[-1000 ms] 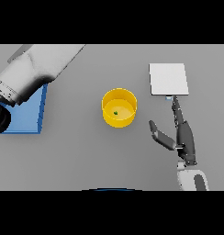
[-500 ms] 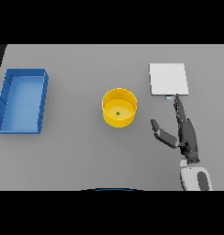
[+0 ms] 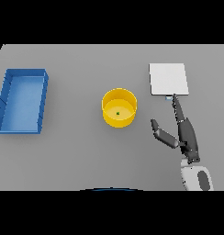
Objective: Pick up the red beaker and tilt it to pour out 1 green nut into yellow bowl. Pick up the yellow bowl and place it on the metallic measuring scale.
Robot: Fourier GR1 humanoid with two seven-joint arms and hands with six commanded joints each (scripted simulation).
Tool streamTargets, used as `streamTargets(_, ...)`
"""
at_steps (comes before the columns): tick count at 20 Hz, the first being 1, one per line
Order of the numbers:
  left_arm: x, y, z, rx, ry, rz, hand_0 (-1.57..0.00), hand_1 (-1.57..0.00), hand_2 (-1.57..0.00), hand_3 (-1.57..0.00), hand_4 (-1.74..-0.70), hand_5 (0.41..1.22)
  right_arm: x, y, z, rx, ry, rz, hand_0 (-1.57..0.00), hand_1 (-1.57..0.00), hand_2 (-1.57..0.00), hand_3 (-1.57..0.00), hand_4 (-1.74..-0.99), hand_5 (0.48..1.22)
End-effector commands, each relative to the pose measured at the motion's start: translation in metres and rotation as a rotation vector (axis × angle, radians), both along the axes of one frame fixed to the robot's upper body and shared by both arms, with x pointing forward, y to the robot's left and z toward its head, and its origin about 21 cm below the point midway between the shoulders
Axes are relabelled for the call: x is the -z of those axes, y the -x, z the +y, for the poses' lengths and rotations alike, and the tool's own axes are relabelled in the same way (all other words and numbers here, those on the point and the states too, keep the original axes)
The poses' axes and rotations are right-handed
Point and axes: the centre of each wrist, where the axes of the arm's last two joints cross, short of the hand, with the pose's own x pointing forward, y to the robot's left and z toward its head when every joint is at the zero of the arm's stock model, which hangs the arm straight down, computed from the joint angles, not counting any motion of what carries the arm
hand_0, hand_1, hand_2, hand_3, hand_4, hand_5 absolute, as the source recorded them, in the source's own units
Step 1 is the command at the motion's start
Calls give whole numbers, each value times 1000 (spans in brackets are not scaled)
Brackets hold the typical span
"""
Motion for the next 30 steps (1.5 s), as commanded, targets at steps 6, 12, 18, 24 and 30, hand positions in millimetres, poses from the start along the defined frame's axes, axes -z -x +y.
streamTargets(6,51,47,6,-92,99,42,-1571,-1571,-1571,-1450,-1741,1221,1,3,1,3,4,14,1,1,1,1,-1218,664)
streamTargets(12,78,65,0,-135,134,76,-1571,-1571,-1571,-1539,-1741,1117,-2,0,0,-1,18,-5,1,1,1,1,-1207,665)
streamTargets(18,84,76,2,-54,111,210,-1457,-1180,-1187,-1129,-1229,803,3,6,-2,-3,10,-10,1,1,1,1,-1188,663)
streamTargets(24,70,87,7,51,132,363,-381,-309,-313,-295,-851,698,0,11,6,-2,8,-6,1,1,1,1,-1187,667)
streamTargets(30,72,79,6,59,156,310,-99,-80,-81,-77,-785,674,-3,9,7,4,41,18,1,1,1,1,-1192,660)
